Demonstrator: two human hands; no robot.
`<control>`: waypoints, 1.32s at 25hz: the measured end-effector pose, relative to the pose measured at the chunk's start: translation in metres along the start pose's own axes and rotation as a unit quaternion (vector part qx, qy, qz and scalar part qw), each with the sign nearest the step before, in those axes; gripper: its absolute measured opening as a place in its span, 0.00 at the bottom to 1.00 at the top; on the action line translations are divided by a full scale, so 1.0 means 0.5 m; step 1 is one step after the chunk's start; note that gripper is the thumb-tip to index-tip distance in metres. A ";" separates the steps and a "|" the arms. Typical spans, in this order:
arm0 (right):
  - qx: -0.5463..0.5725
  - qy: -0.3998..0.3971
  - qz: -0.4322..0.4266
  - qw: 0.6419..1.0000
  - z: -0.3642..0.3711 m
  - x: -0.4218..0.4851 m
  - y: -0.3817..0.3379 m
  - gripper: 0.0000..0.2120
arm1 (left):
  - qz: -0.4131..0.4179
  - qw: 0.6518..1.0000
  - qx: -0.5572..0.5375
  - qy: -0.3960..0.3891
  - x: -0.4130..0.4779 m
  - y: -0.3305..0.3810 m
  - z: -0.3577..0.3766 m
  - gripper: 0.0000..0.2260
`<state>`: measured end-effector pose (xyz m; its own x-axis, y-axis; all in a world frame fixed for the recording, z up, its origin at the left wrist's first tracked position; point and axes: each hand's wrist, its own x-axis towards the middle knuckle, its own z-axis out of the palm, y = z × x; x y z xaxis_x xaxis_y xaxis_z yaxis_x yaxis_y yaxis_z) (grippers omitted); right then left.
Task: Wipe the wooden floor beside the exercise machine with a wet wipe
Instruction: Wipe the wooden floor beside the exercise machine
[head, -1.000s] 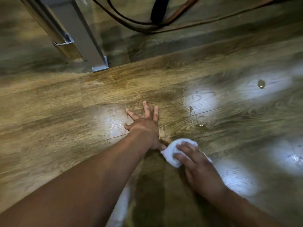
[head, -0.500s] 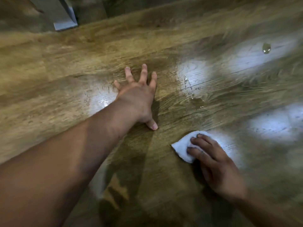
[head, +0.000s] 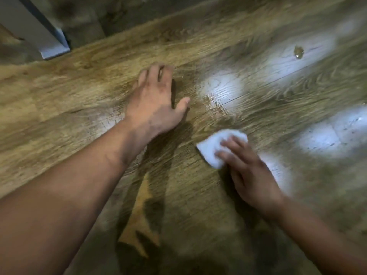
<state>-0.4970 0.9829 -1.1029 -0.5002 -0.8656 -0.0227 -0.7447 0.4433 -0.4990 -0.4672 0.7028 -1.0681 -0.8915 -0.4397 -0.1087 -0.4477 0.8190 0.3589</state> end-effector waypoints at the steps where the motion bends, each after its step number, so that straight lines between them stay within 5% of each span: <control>1: 0.007 -0.020 0.000 1.000 -0.009 -0.049 -0.004 0.19 | -0.002 1.000 0.003 0.011 0.006 -0.002 0.017 0.32; 4: 0.010 -0.056 -0.029 0.998 -0.036 -0.043 0.031 0.19 | 0.002 0.999 0.037 0.003 -0.005 -0.019 0.083 0.30; 11: -0.066 -0.009 -0.042 0.997 -0.015 0.383 0.056 0.23 | 0.014 1.000 0.014 0.016 -0.003 -0.024 0.085 0.29; 14: -0.058 0.010 -0.031 0.998 -0.008 0.266 0.040 0.20 | 0.006 1.000 0.023 0.007 -0.003 -0.026 0.082 0.29; 18: -0.039 -0.061 -0.041 0.997 -0.031 0.092 0.018 0.21 | 0.003 0.998 0.056 0.004 0.003 -0.027 0.085 0.30; 26: -0.133 -0.034 -0.021 0.990 -0.018 0.605 0.021 0.30 | 0.013 0.999 0.042 0.002 0.001 -0.024 0.083 0.30; 30: -0.077 0.006 -0.042 0.996 -0.017 0.413 0.036 0.23 | 0.014 0.999 0.033 0.020 0.002 -0.026 0.088 0.31; 33: -0.005 -0.064 -0.009 0.998 -0.034 0.123 0.013 0.20 | 0.016 0.999 0.036 0.028 0.003 -0.028 0.091 0.31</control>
<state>-0.5404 0.9365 -1.0927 -0.4259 -0.8962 -0.1245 -0.7584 0.4286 -0.4910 -0.4655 0.7073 -1.1156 -0.9009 -0.4315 -0.0466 -0.4253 0.8562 0.2935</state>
